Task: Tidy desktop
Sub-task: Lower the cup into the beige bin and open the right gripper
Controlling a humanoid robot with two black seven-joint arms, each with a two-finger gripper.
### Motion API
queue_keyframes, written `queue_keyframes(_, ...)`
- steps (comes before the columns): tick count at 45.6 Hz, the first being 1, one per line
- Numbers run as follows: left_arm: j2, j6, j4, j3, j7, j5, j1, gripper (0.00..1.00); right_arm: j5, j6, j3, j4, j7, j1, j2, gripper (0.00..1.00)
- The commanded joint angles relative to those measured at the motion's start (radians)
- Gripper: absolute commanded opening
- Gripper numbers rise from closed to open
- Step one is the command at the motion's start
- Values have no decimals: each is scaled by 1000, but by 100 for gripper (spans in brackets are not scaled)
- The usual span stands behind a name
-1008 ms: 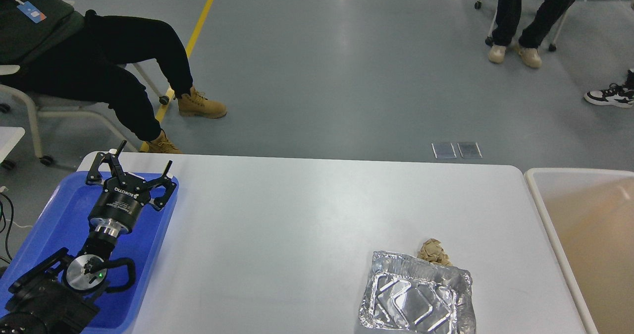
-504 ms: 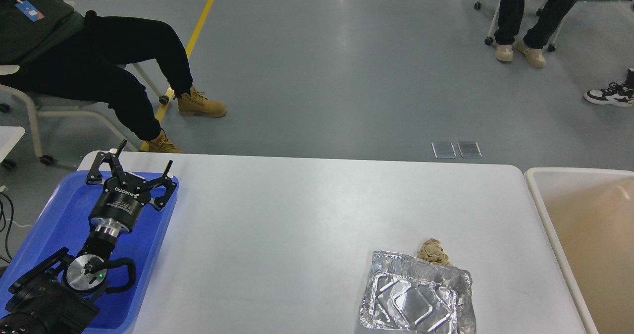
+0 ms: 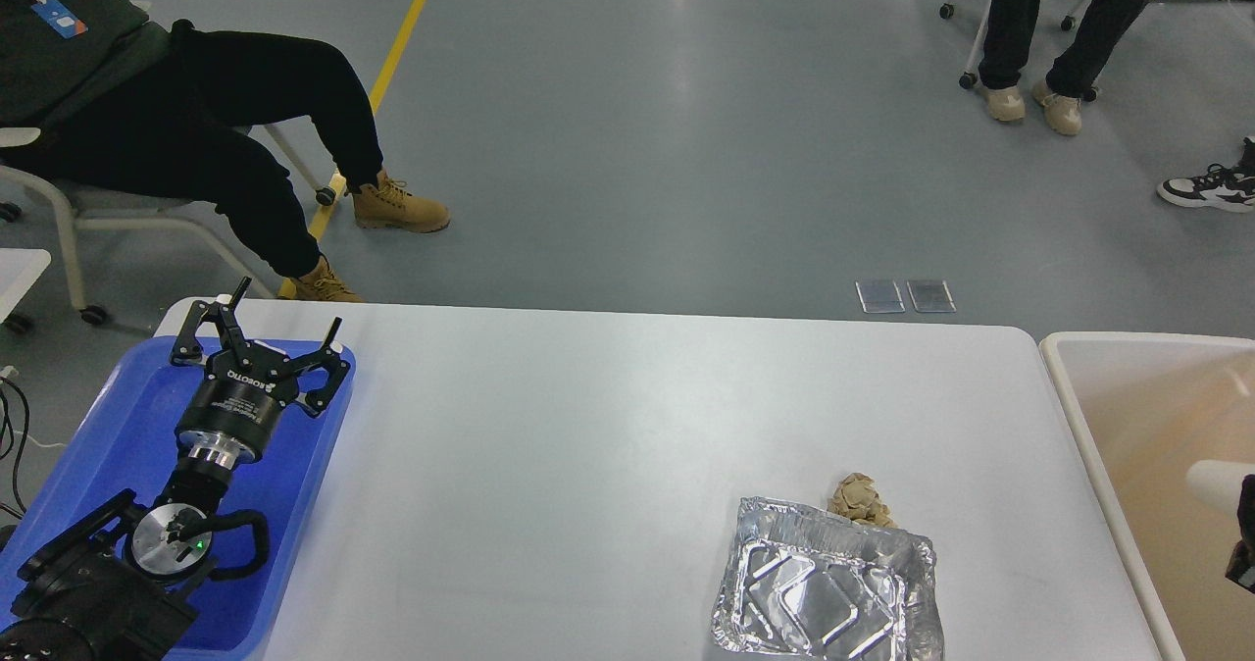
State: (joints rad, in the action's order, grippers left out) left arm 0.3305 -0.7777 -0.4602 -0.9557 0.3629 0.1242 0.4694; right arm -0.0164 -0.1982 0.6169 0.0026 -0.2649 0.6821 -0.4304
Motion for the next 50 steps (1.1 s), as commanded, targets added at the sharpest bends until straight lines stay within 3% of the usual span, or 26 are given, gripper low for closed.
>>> queue_keyframes(1, -1, 0, 0, 0, -1, 0, 0, 99, 0, 6, 30, -1, 26, -33, 32, 6)
queue_keyframes(2, 1, 0, 0, 0, 1, 0, 0, 99, 0, 6, 29, -1, 27, -36, 38, 23)
queue_keyframes(5, -1, 0, 0, 0, 1, 0, 0, 99, 0, 5, 21, -1, 30, -47, 41, 99)
queue_keyframes(29, -1, 0, 0, 2, 1, 0, 2, 99, 9, 85, -166, 39, 32, 2, 7, 100)
queue_keyframes(43, -1, 0, 0, 0, 1, 0, 2, 99, 26, 86, -417, 379, 36, 149, -263, 99)
queue_keyframes(50, -1, 0, 0, 0, -1, 0, 2, 99, 98, 89, -584, 571, 76, 275, -407, 99)
